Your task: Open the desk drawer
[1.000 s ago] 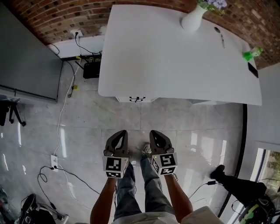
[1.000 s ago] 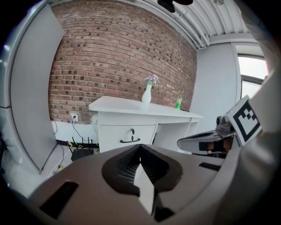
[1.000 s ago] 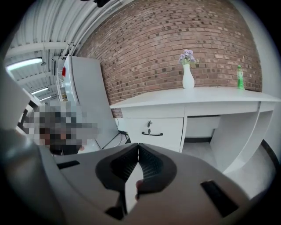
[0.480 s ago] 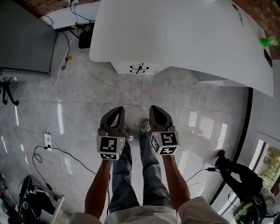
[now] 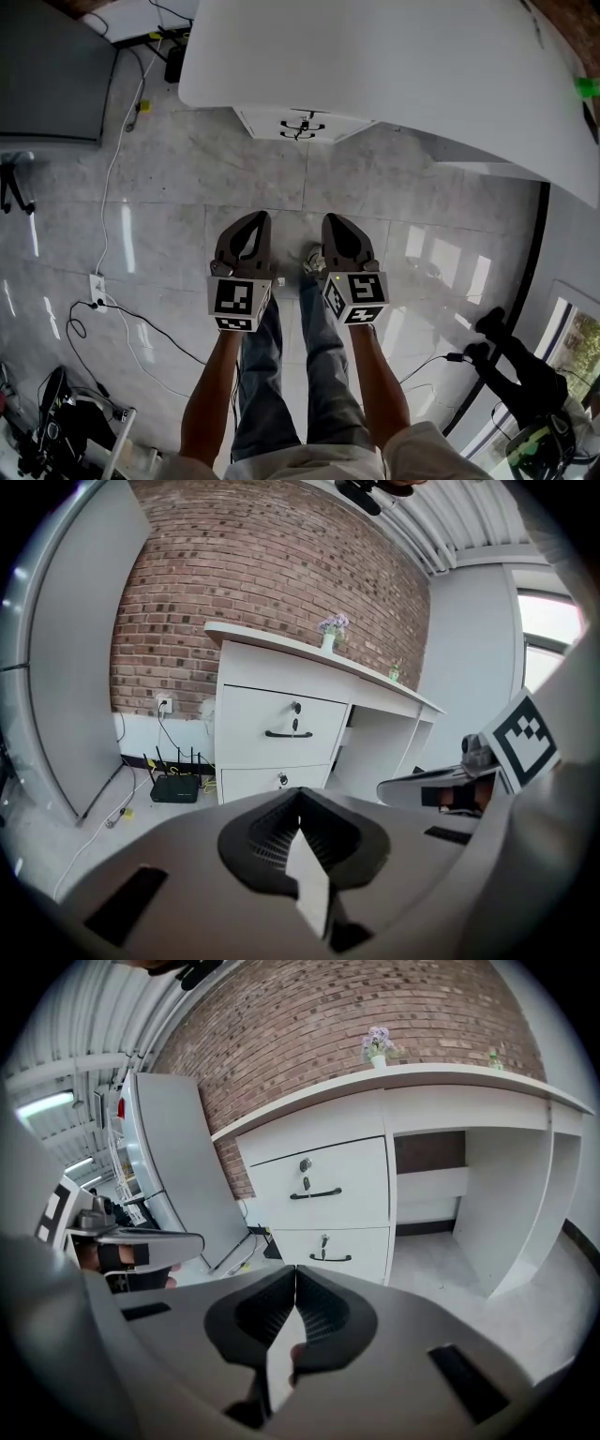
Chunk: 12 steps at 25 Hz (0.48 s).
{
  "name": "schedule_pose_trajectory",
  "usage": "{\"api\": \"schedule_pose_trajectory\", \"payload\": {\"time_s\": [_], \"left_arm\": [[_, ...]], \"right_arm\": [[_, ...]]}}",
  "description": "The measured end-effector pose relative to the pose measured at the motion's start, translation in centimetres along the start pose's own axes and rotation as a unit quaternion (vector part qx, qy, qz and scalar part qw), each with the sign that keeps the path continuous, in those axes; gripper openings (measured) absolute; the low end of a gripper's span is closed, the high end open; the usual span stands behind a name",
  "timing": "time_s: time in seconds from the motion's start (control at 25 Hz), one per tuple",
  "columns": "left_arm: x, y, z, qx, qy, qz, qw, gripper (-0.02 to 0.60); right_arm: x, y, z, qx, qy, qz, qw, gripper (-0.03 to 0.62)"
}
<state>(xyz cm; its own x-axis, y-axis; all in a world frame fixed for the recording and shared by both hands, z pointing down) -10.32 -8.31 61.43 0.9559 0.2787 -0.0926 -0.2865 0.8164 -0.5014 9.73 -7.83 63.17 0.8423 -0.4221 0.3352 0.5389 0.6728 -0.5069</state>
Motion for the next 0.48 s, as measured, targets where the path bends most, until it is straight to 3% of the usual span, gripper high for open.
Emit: {"api": "schedule_pose_trajectory", "payload": {"time_s": [0.2,0.24,0.32,0.48], "left_arm": [[-0.2,-0.2,0.3,-0.004,-0.001,0.005,1.0000,0.012],[-0.2,-0.2,0.2,-0.003,-0.002,0.006,1.0000,0.012],[-0.2,-0.3,0.0,-0.003,-0.004,0.007,1.0000,0.012],[-0.7,-0.7,-0.3,-0.003,-0.002,0.008,1.0000,0.012]], "right_arm": [[0.1,-0.6,0.0,0.017,-0.008,-0.008,1.000,0.020],[0.1,-0.8,0.0,0.023,-0.010,-0.009,1.000,0.034],[0.3,-1.2,-0.2,0.029,-0.018,-0.009,0.999,0.146],[0.2,-2.1,-0.3,0.026,-0.027,-0.015,0.999,0.153]]}}
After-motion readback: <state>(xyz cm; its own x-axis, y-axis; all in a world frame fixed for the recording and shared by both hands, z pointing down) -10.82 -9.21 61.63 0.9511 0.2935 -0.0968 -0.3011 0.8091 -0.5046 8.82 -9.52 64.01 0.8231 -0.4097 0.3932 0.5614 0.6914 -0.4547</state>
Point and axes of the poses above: the fingertips, and each gripper's own axes: y backward along the fingers, x to its right, z out of its underside, the point moved 10 cm from there along y, backward along the fingers, and after that the axes turned 10 degrees about -z, right-handed, at the moved point
